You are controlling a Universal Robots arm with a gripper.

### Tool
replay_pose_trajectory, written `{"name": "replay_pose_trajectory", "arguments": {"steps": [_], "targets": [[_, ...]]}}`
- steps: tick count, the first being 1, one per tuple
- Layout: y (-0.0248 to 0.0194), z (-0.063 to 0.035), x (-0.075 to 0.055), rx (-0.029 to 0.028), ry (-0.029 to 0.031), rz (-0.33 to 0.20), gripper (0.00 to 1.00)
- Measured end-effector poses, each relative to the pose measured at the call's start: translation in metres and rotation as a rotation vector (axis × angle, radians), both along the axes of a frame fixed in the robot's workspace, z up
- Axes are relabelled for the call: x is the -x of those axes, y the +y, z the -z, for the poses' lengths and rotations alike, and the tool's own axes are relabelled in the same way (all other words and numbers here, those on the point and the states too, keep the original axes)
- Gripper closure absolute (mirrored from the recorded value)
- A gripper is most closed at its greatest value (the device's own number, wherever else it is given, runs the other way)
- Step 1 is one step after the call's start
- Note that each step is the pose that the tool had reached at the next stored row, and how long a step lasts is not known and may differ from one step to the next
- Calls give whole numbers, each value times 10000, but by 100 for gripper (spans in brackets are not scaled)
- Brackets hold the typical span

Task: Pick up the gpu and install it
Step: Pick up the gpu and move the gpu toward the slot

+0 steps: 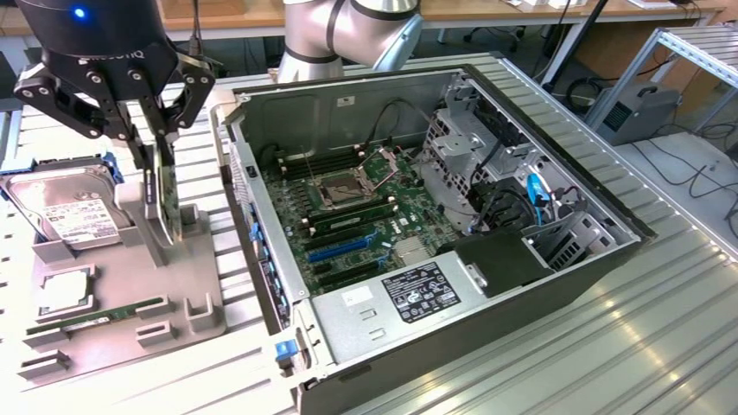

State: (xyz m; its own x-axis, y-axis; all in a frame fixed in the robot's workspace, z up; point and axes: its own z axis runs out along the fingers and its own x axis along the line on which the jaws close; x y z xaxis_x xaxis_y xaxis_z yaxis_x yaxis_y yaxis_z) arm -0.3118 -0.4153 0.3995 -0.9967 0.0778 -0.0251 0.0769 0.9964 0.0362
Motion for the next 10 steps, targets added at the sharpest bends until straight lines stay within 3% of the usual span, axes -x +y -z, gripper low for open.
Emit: {"name": "replay_pose_trajectory", "arguments": {"steps": [10], "targets": [[0,-26,0,0,0,0,73]]}}
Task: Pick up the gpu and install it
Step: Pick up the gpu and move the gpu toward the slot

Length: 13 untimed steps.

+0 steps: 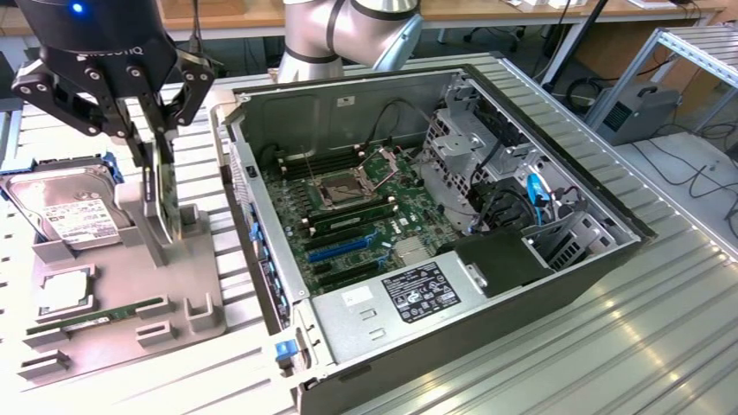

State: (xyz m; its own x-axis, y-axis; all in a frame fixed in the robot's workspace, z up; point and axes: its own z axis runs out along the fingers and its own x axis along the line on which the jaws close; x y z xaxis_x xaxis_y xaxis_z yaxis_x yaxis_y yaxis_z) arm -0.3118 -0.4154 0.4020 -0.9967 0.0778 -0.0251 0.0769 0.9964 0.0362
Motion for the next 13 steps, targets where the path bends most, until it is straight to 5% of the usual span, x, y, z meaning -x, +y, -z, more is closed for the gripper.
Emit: {"name": "replay_pose_trajectory", "arguments": {"steps": [13], "targets": [[0,-37,0,0,0,0,73]]}}
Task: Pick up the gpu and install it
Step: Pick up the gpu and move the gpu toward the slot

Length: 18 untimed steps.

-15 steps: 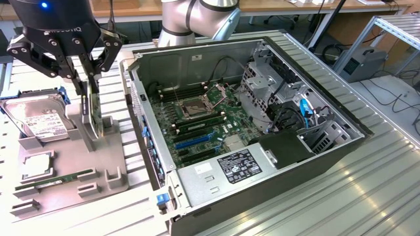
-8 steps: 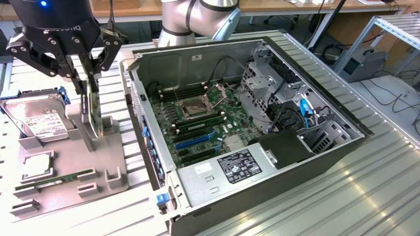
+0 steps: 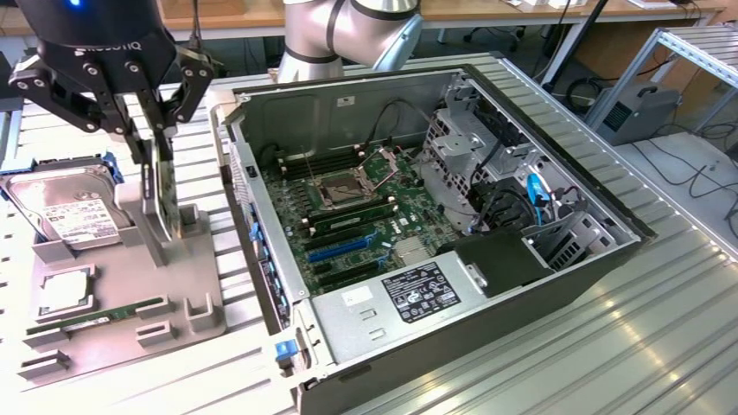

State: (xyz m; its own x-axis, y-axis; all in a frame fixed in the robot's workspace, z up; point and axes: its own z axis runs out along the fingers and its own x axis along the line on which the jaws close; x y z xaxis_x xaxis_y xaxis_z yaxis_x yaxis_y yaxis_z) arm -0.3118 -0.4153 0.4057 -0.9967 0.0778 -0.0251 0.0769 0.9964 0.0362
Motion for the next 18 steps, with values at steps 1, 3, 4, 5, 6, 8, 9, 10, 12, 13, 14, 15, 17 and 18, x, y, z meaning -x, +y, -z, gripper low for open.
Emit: {"name": "replay_pose_trajectory", "arguments": {"steps": [1,3,4,5,6,8,9,10,12,13,14,15,17,18], "targets": [[0,-2,0,0,-1,0,73],[0,-7,0,0,0,0,73],[0,-9,0,0,0,0,73],[0,-14,0,0,0,0,73],[0,-18,0,-1,-1,0,73],[0,-32,0,-1,-1,0,73],[0,-40,0,0,0,0,73],[0,-46,0,-1,-1,0,73],[0,-59,0,0,0,0,73],[0,-64,0,0,-1,0,73],[0,-72,0,0,0,0,73],[0,-77,0,0,-1,0,73],[0,-85,0,0,0,0,73],[0,-86,0,-1,-1,0,73]]}}
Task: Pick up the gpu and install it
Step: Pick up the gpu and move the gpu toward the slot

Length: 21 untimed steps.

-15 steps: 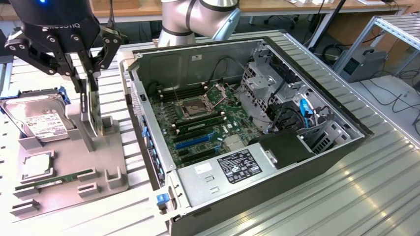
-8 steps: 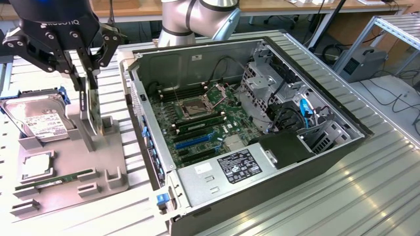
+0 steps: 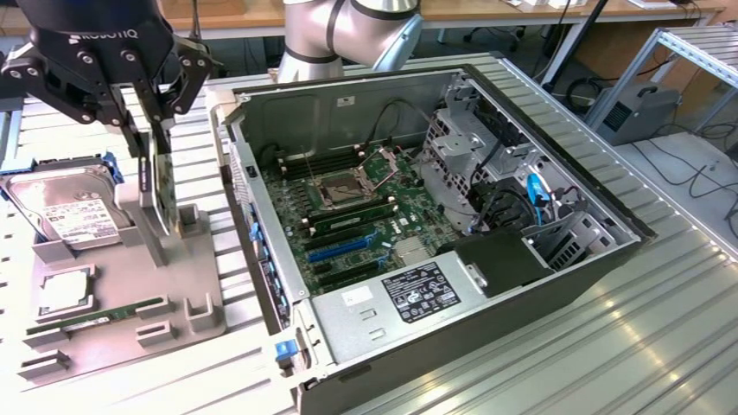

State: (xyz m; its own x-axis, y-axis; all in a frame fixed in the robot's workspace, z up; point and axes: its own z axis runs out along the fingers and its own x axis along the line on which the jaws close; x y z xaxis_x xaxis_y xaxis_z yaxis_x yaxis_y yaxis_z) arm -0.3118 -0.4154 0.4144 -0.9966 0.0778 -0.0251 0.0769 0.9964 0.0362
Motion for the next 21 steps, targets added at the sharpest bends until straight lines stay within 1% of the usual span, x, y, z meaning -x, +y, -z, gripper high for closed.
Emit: {"name": "replay_pose_trajectory", "arguments": {"steps": [21], "targets": [[0,-48,0,1,1,0,73]]}}
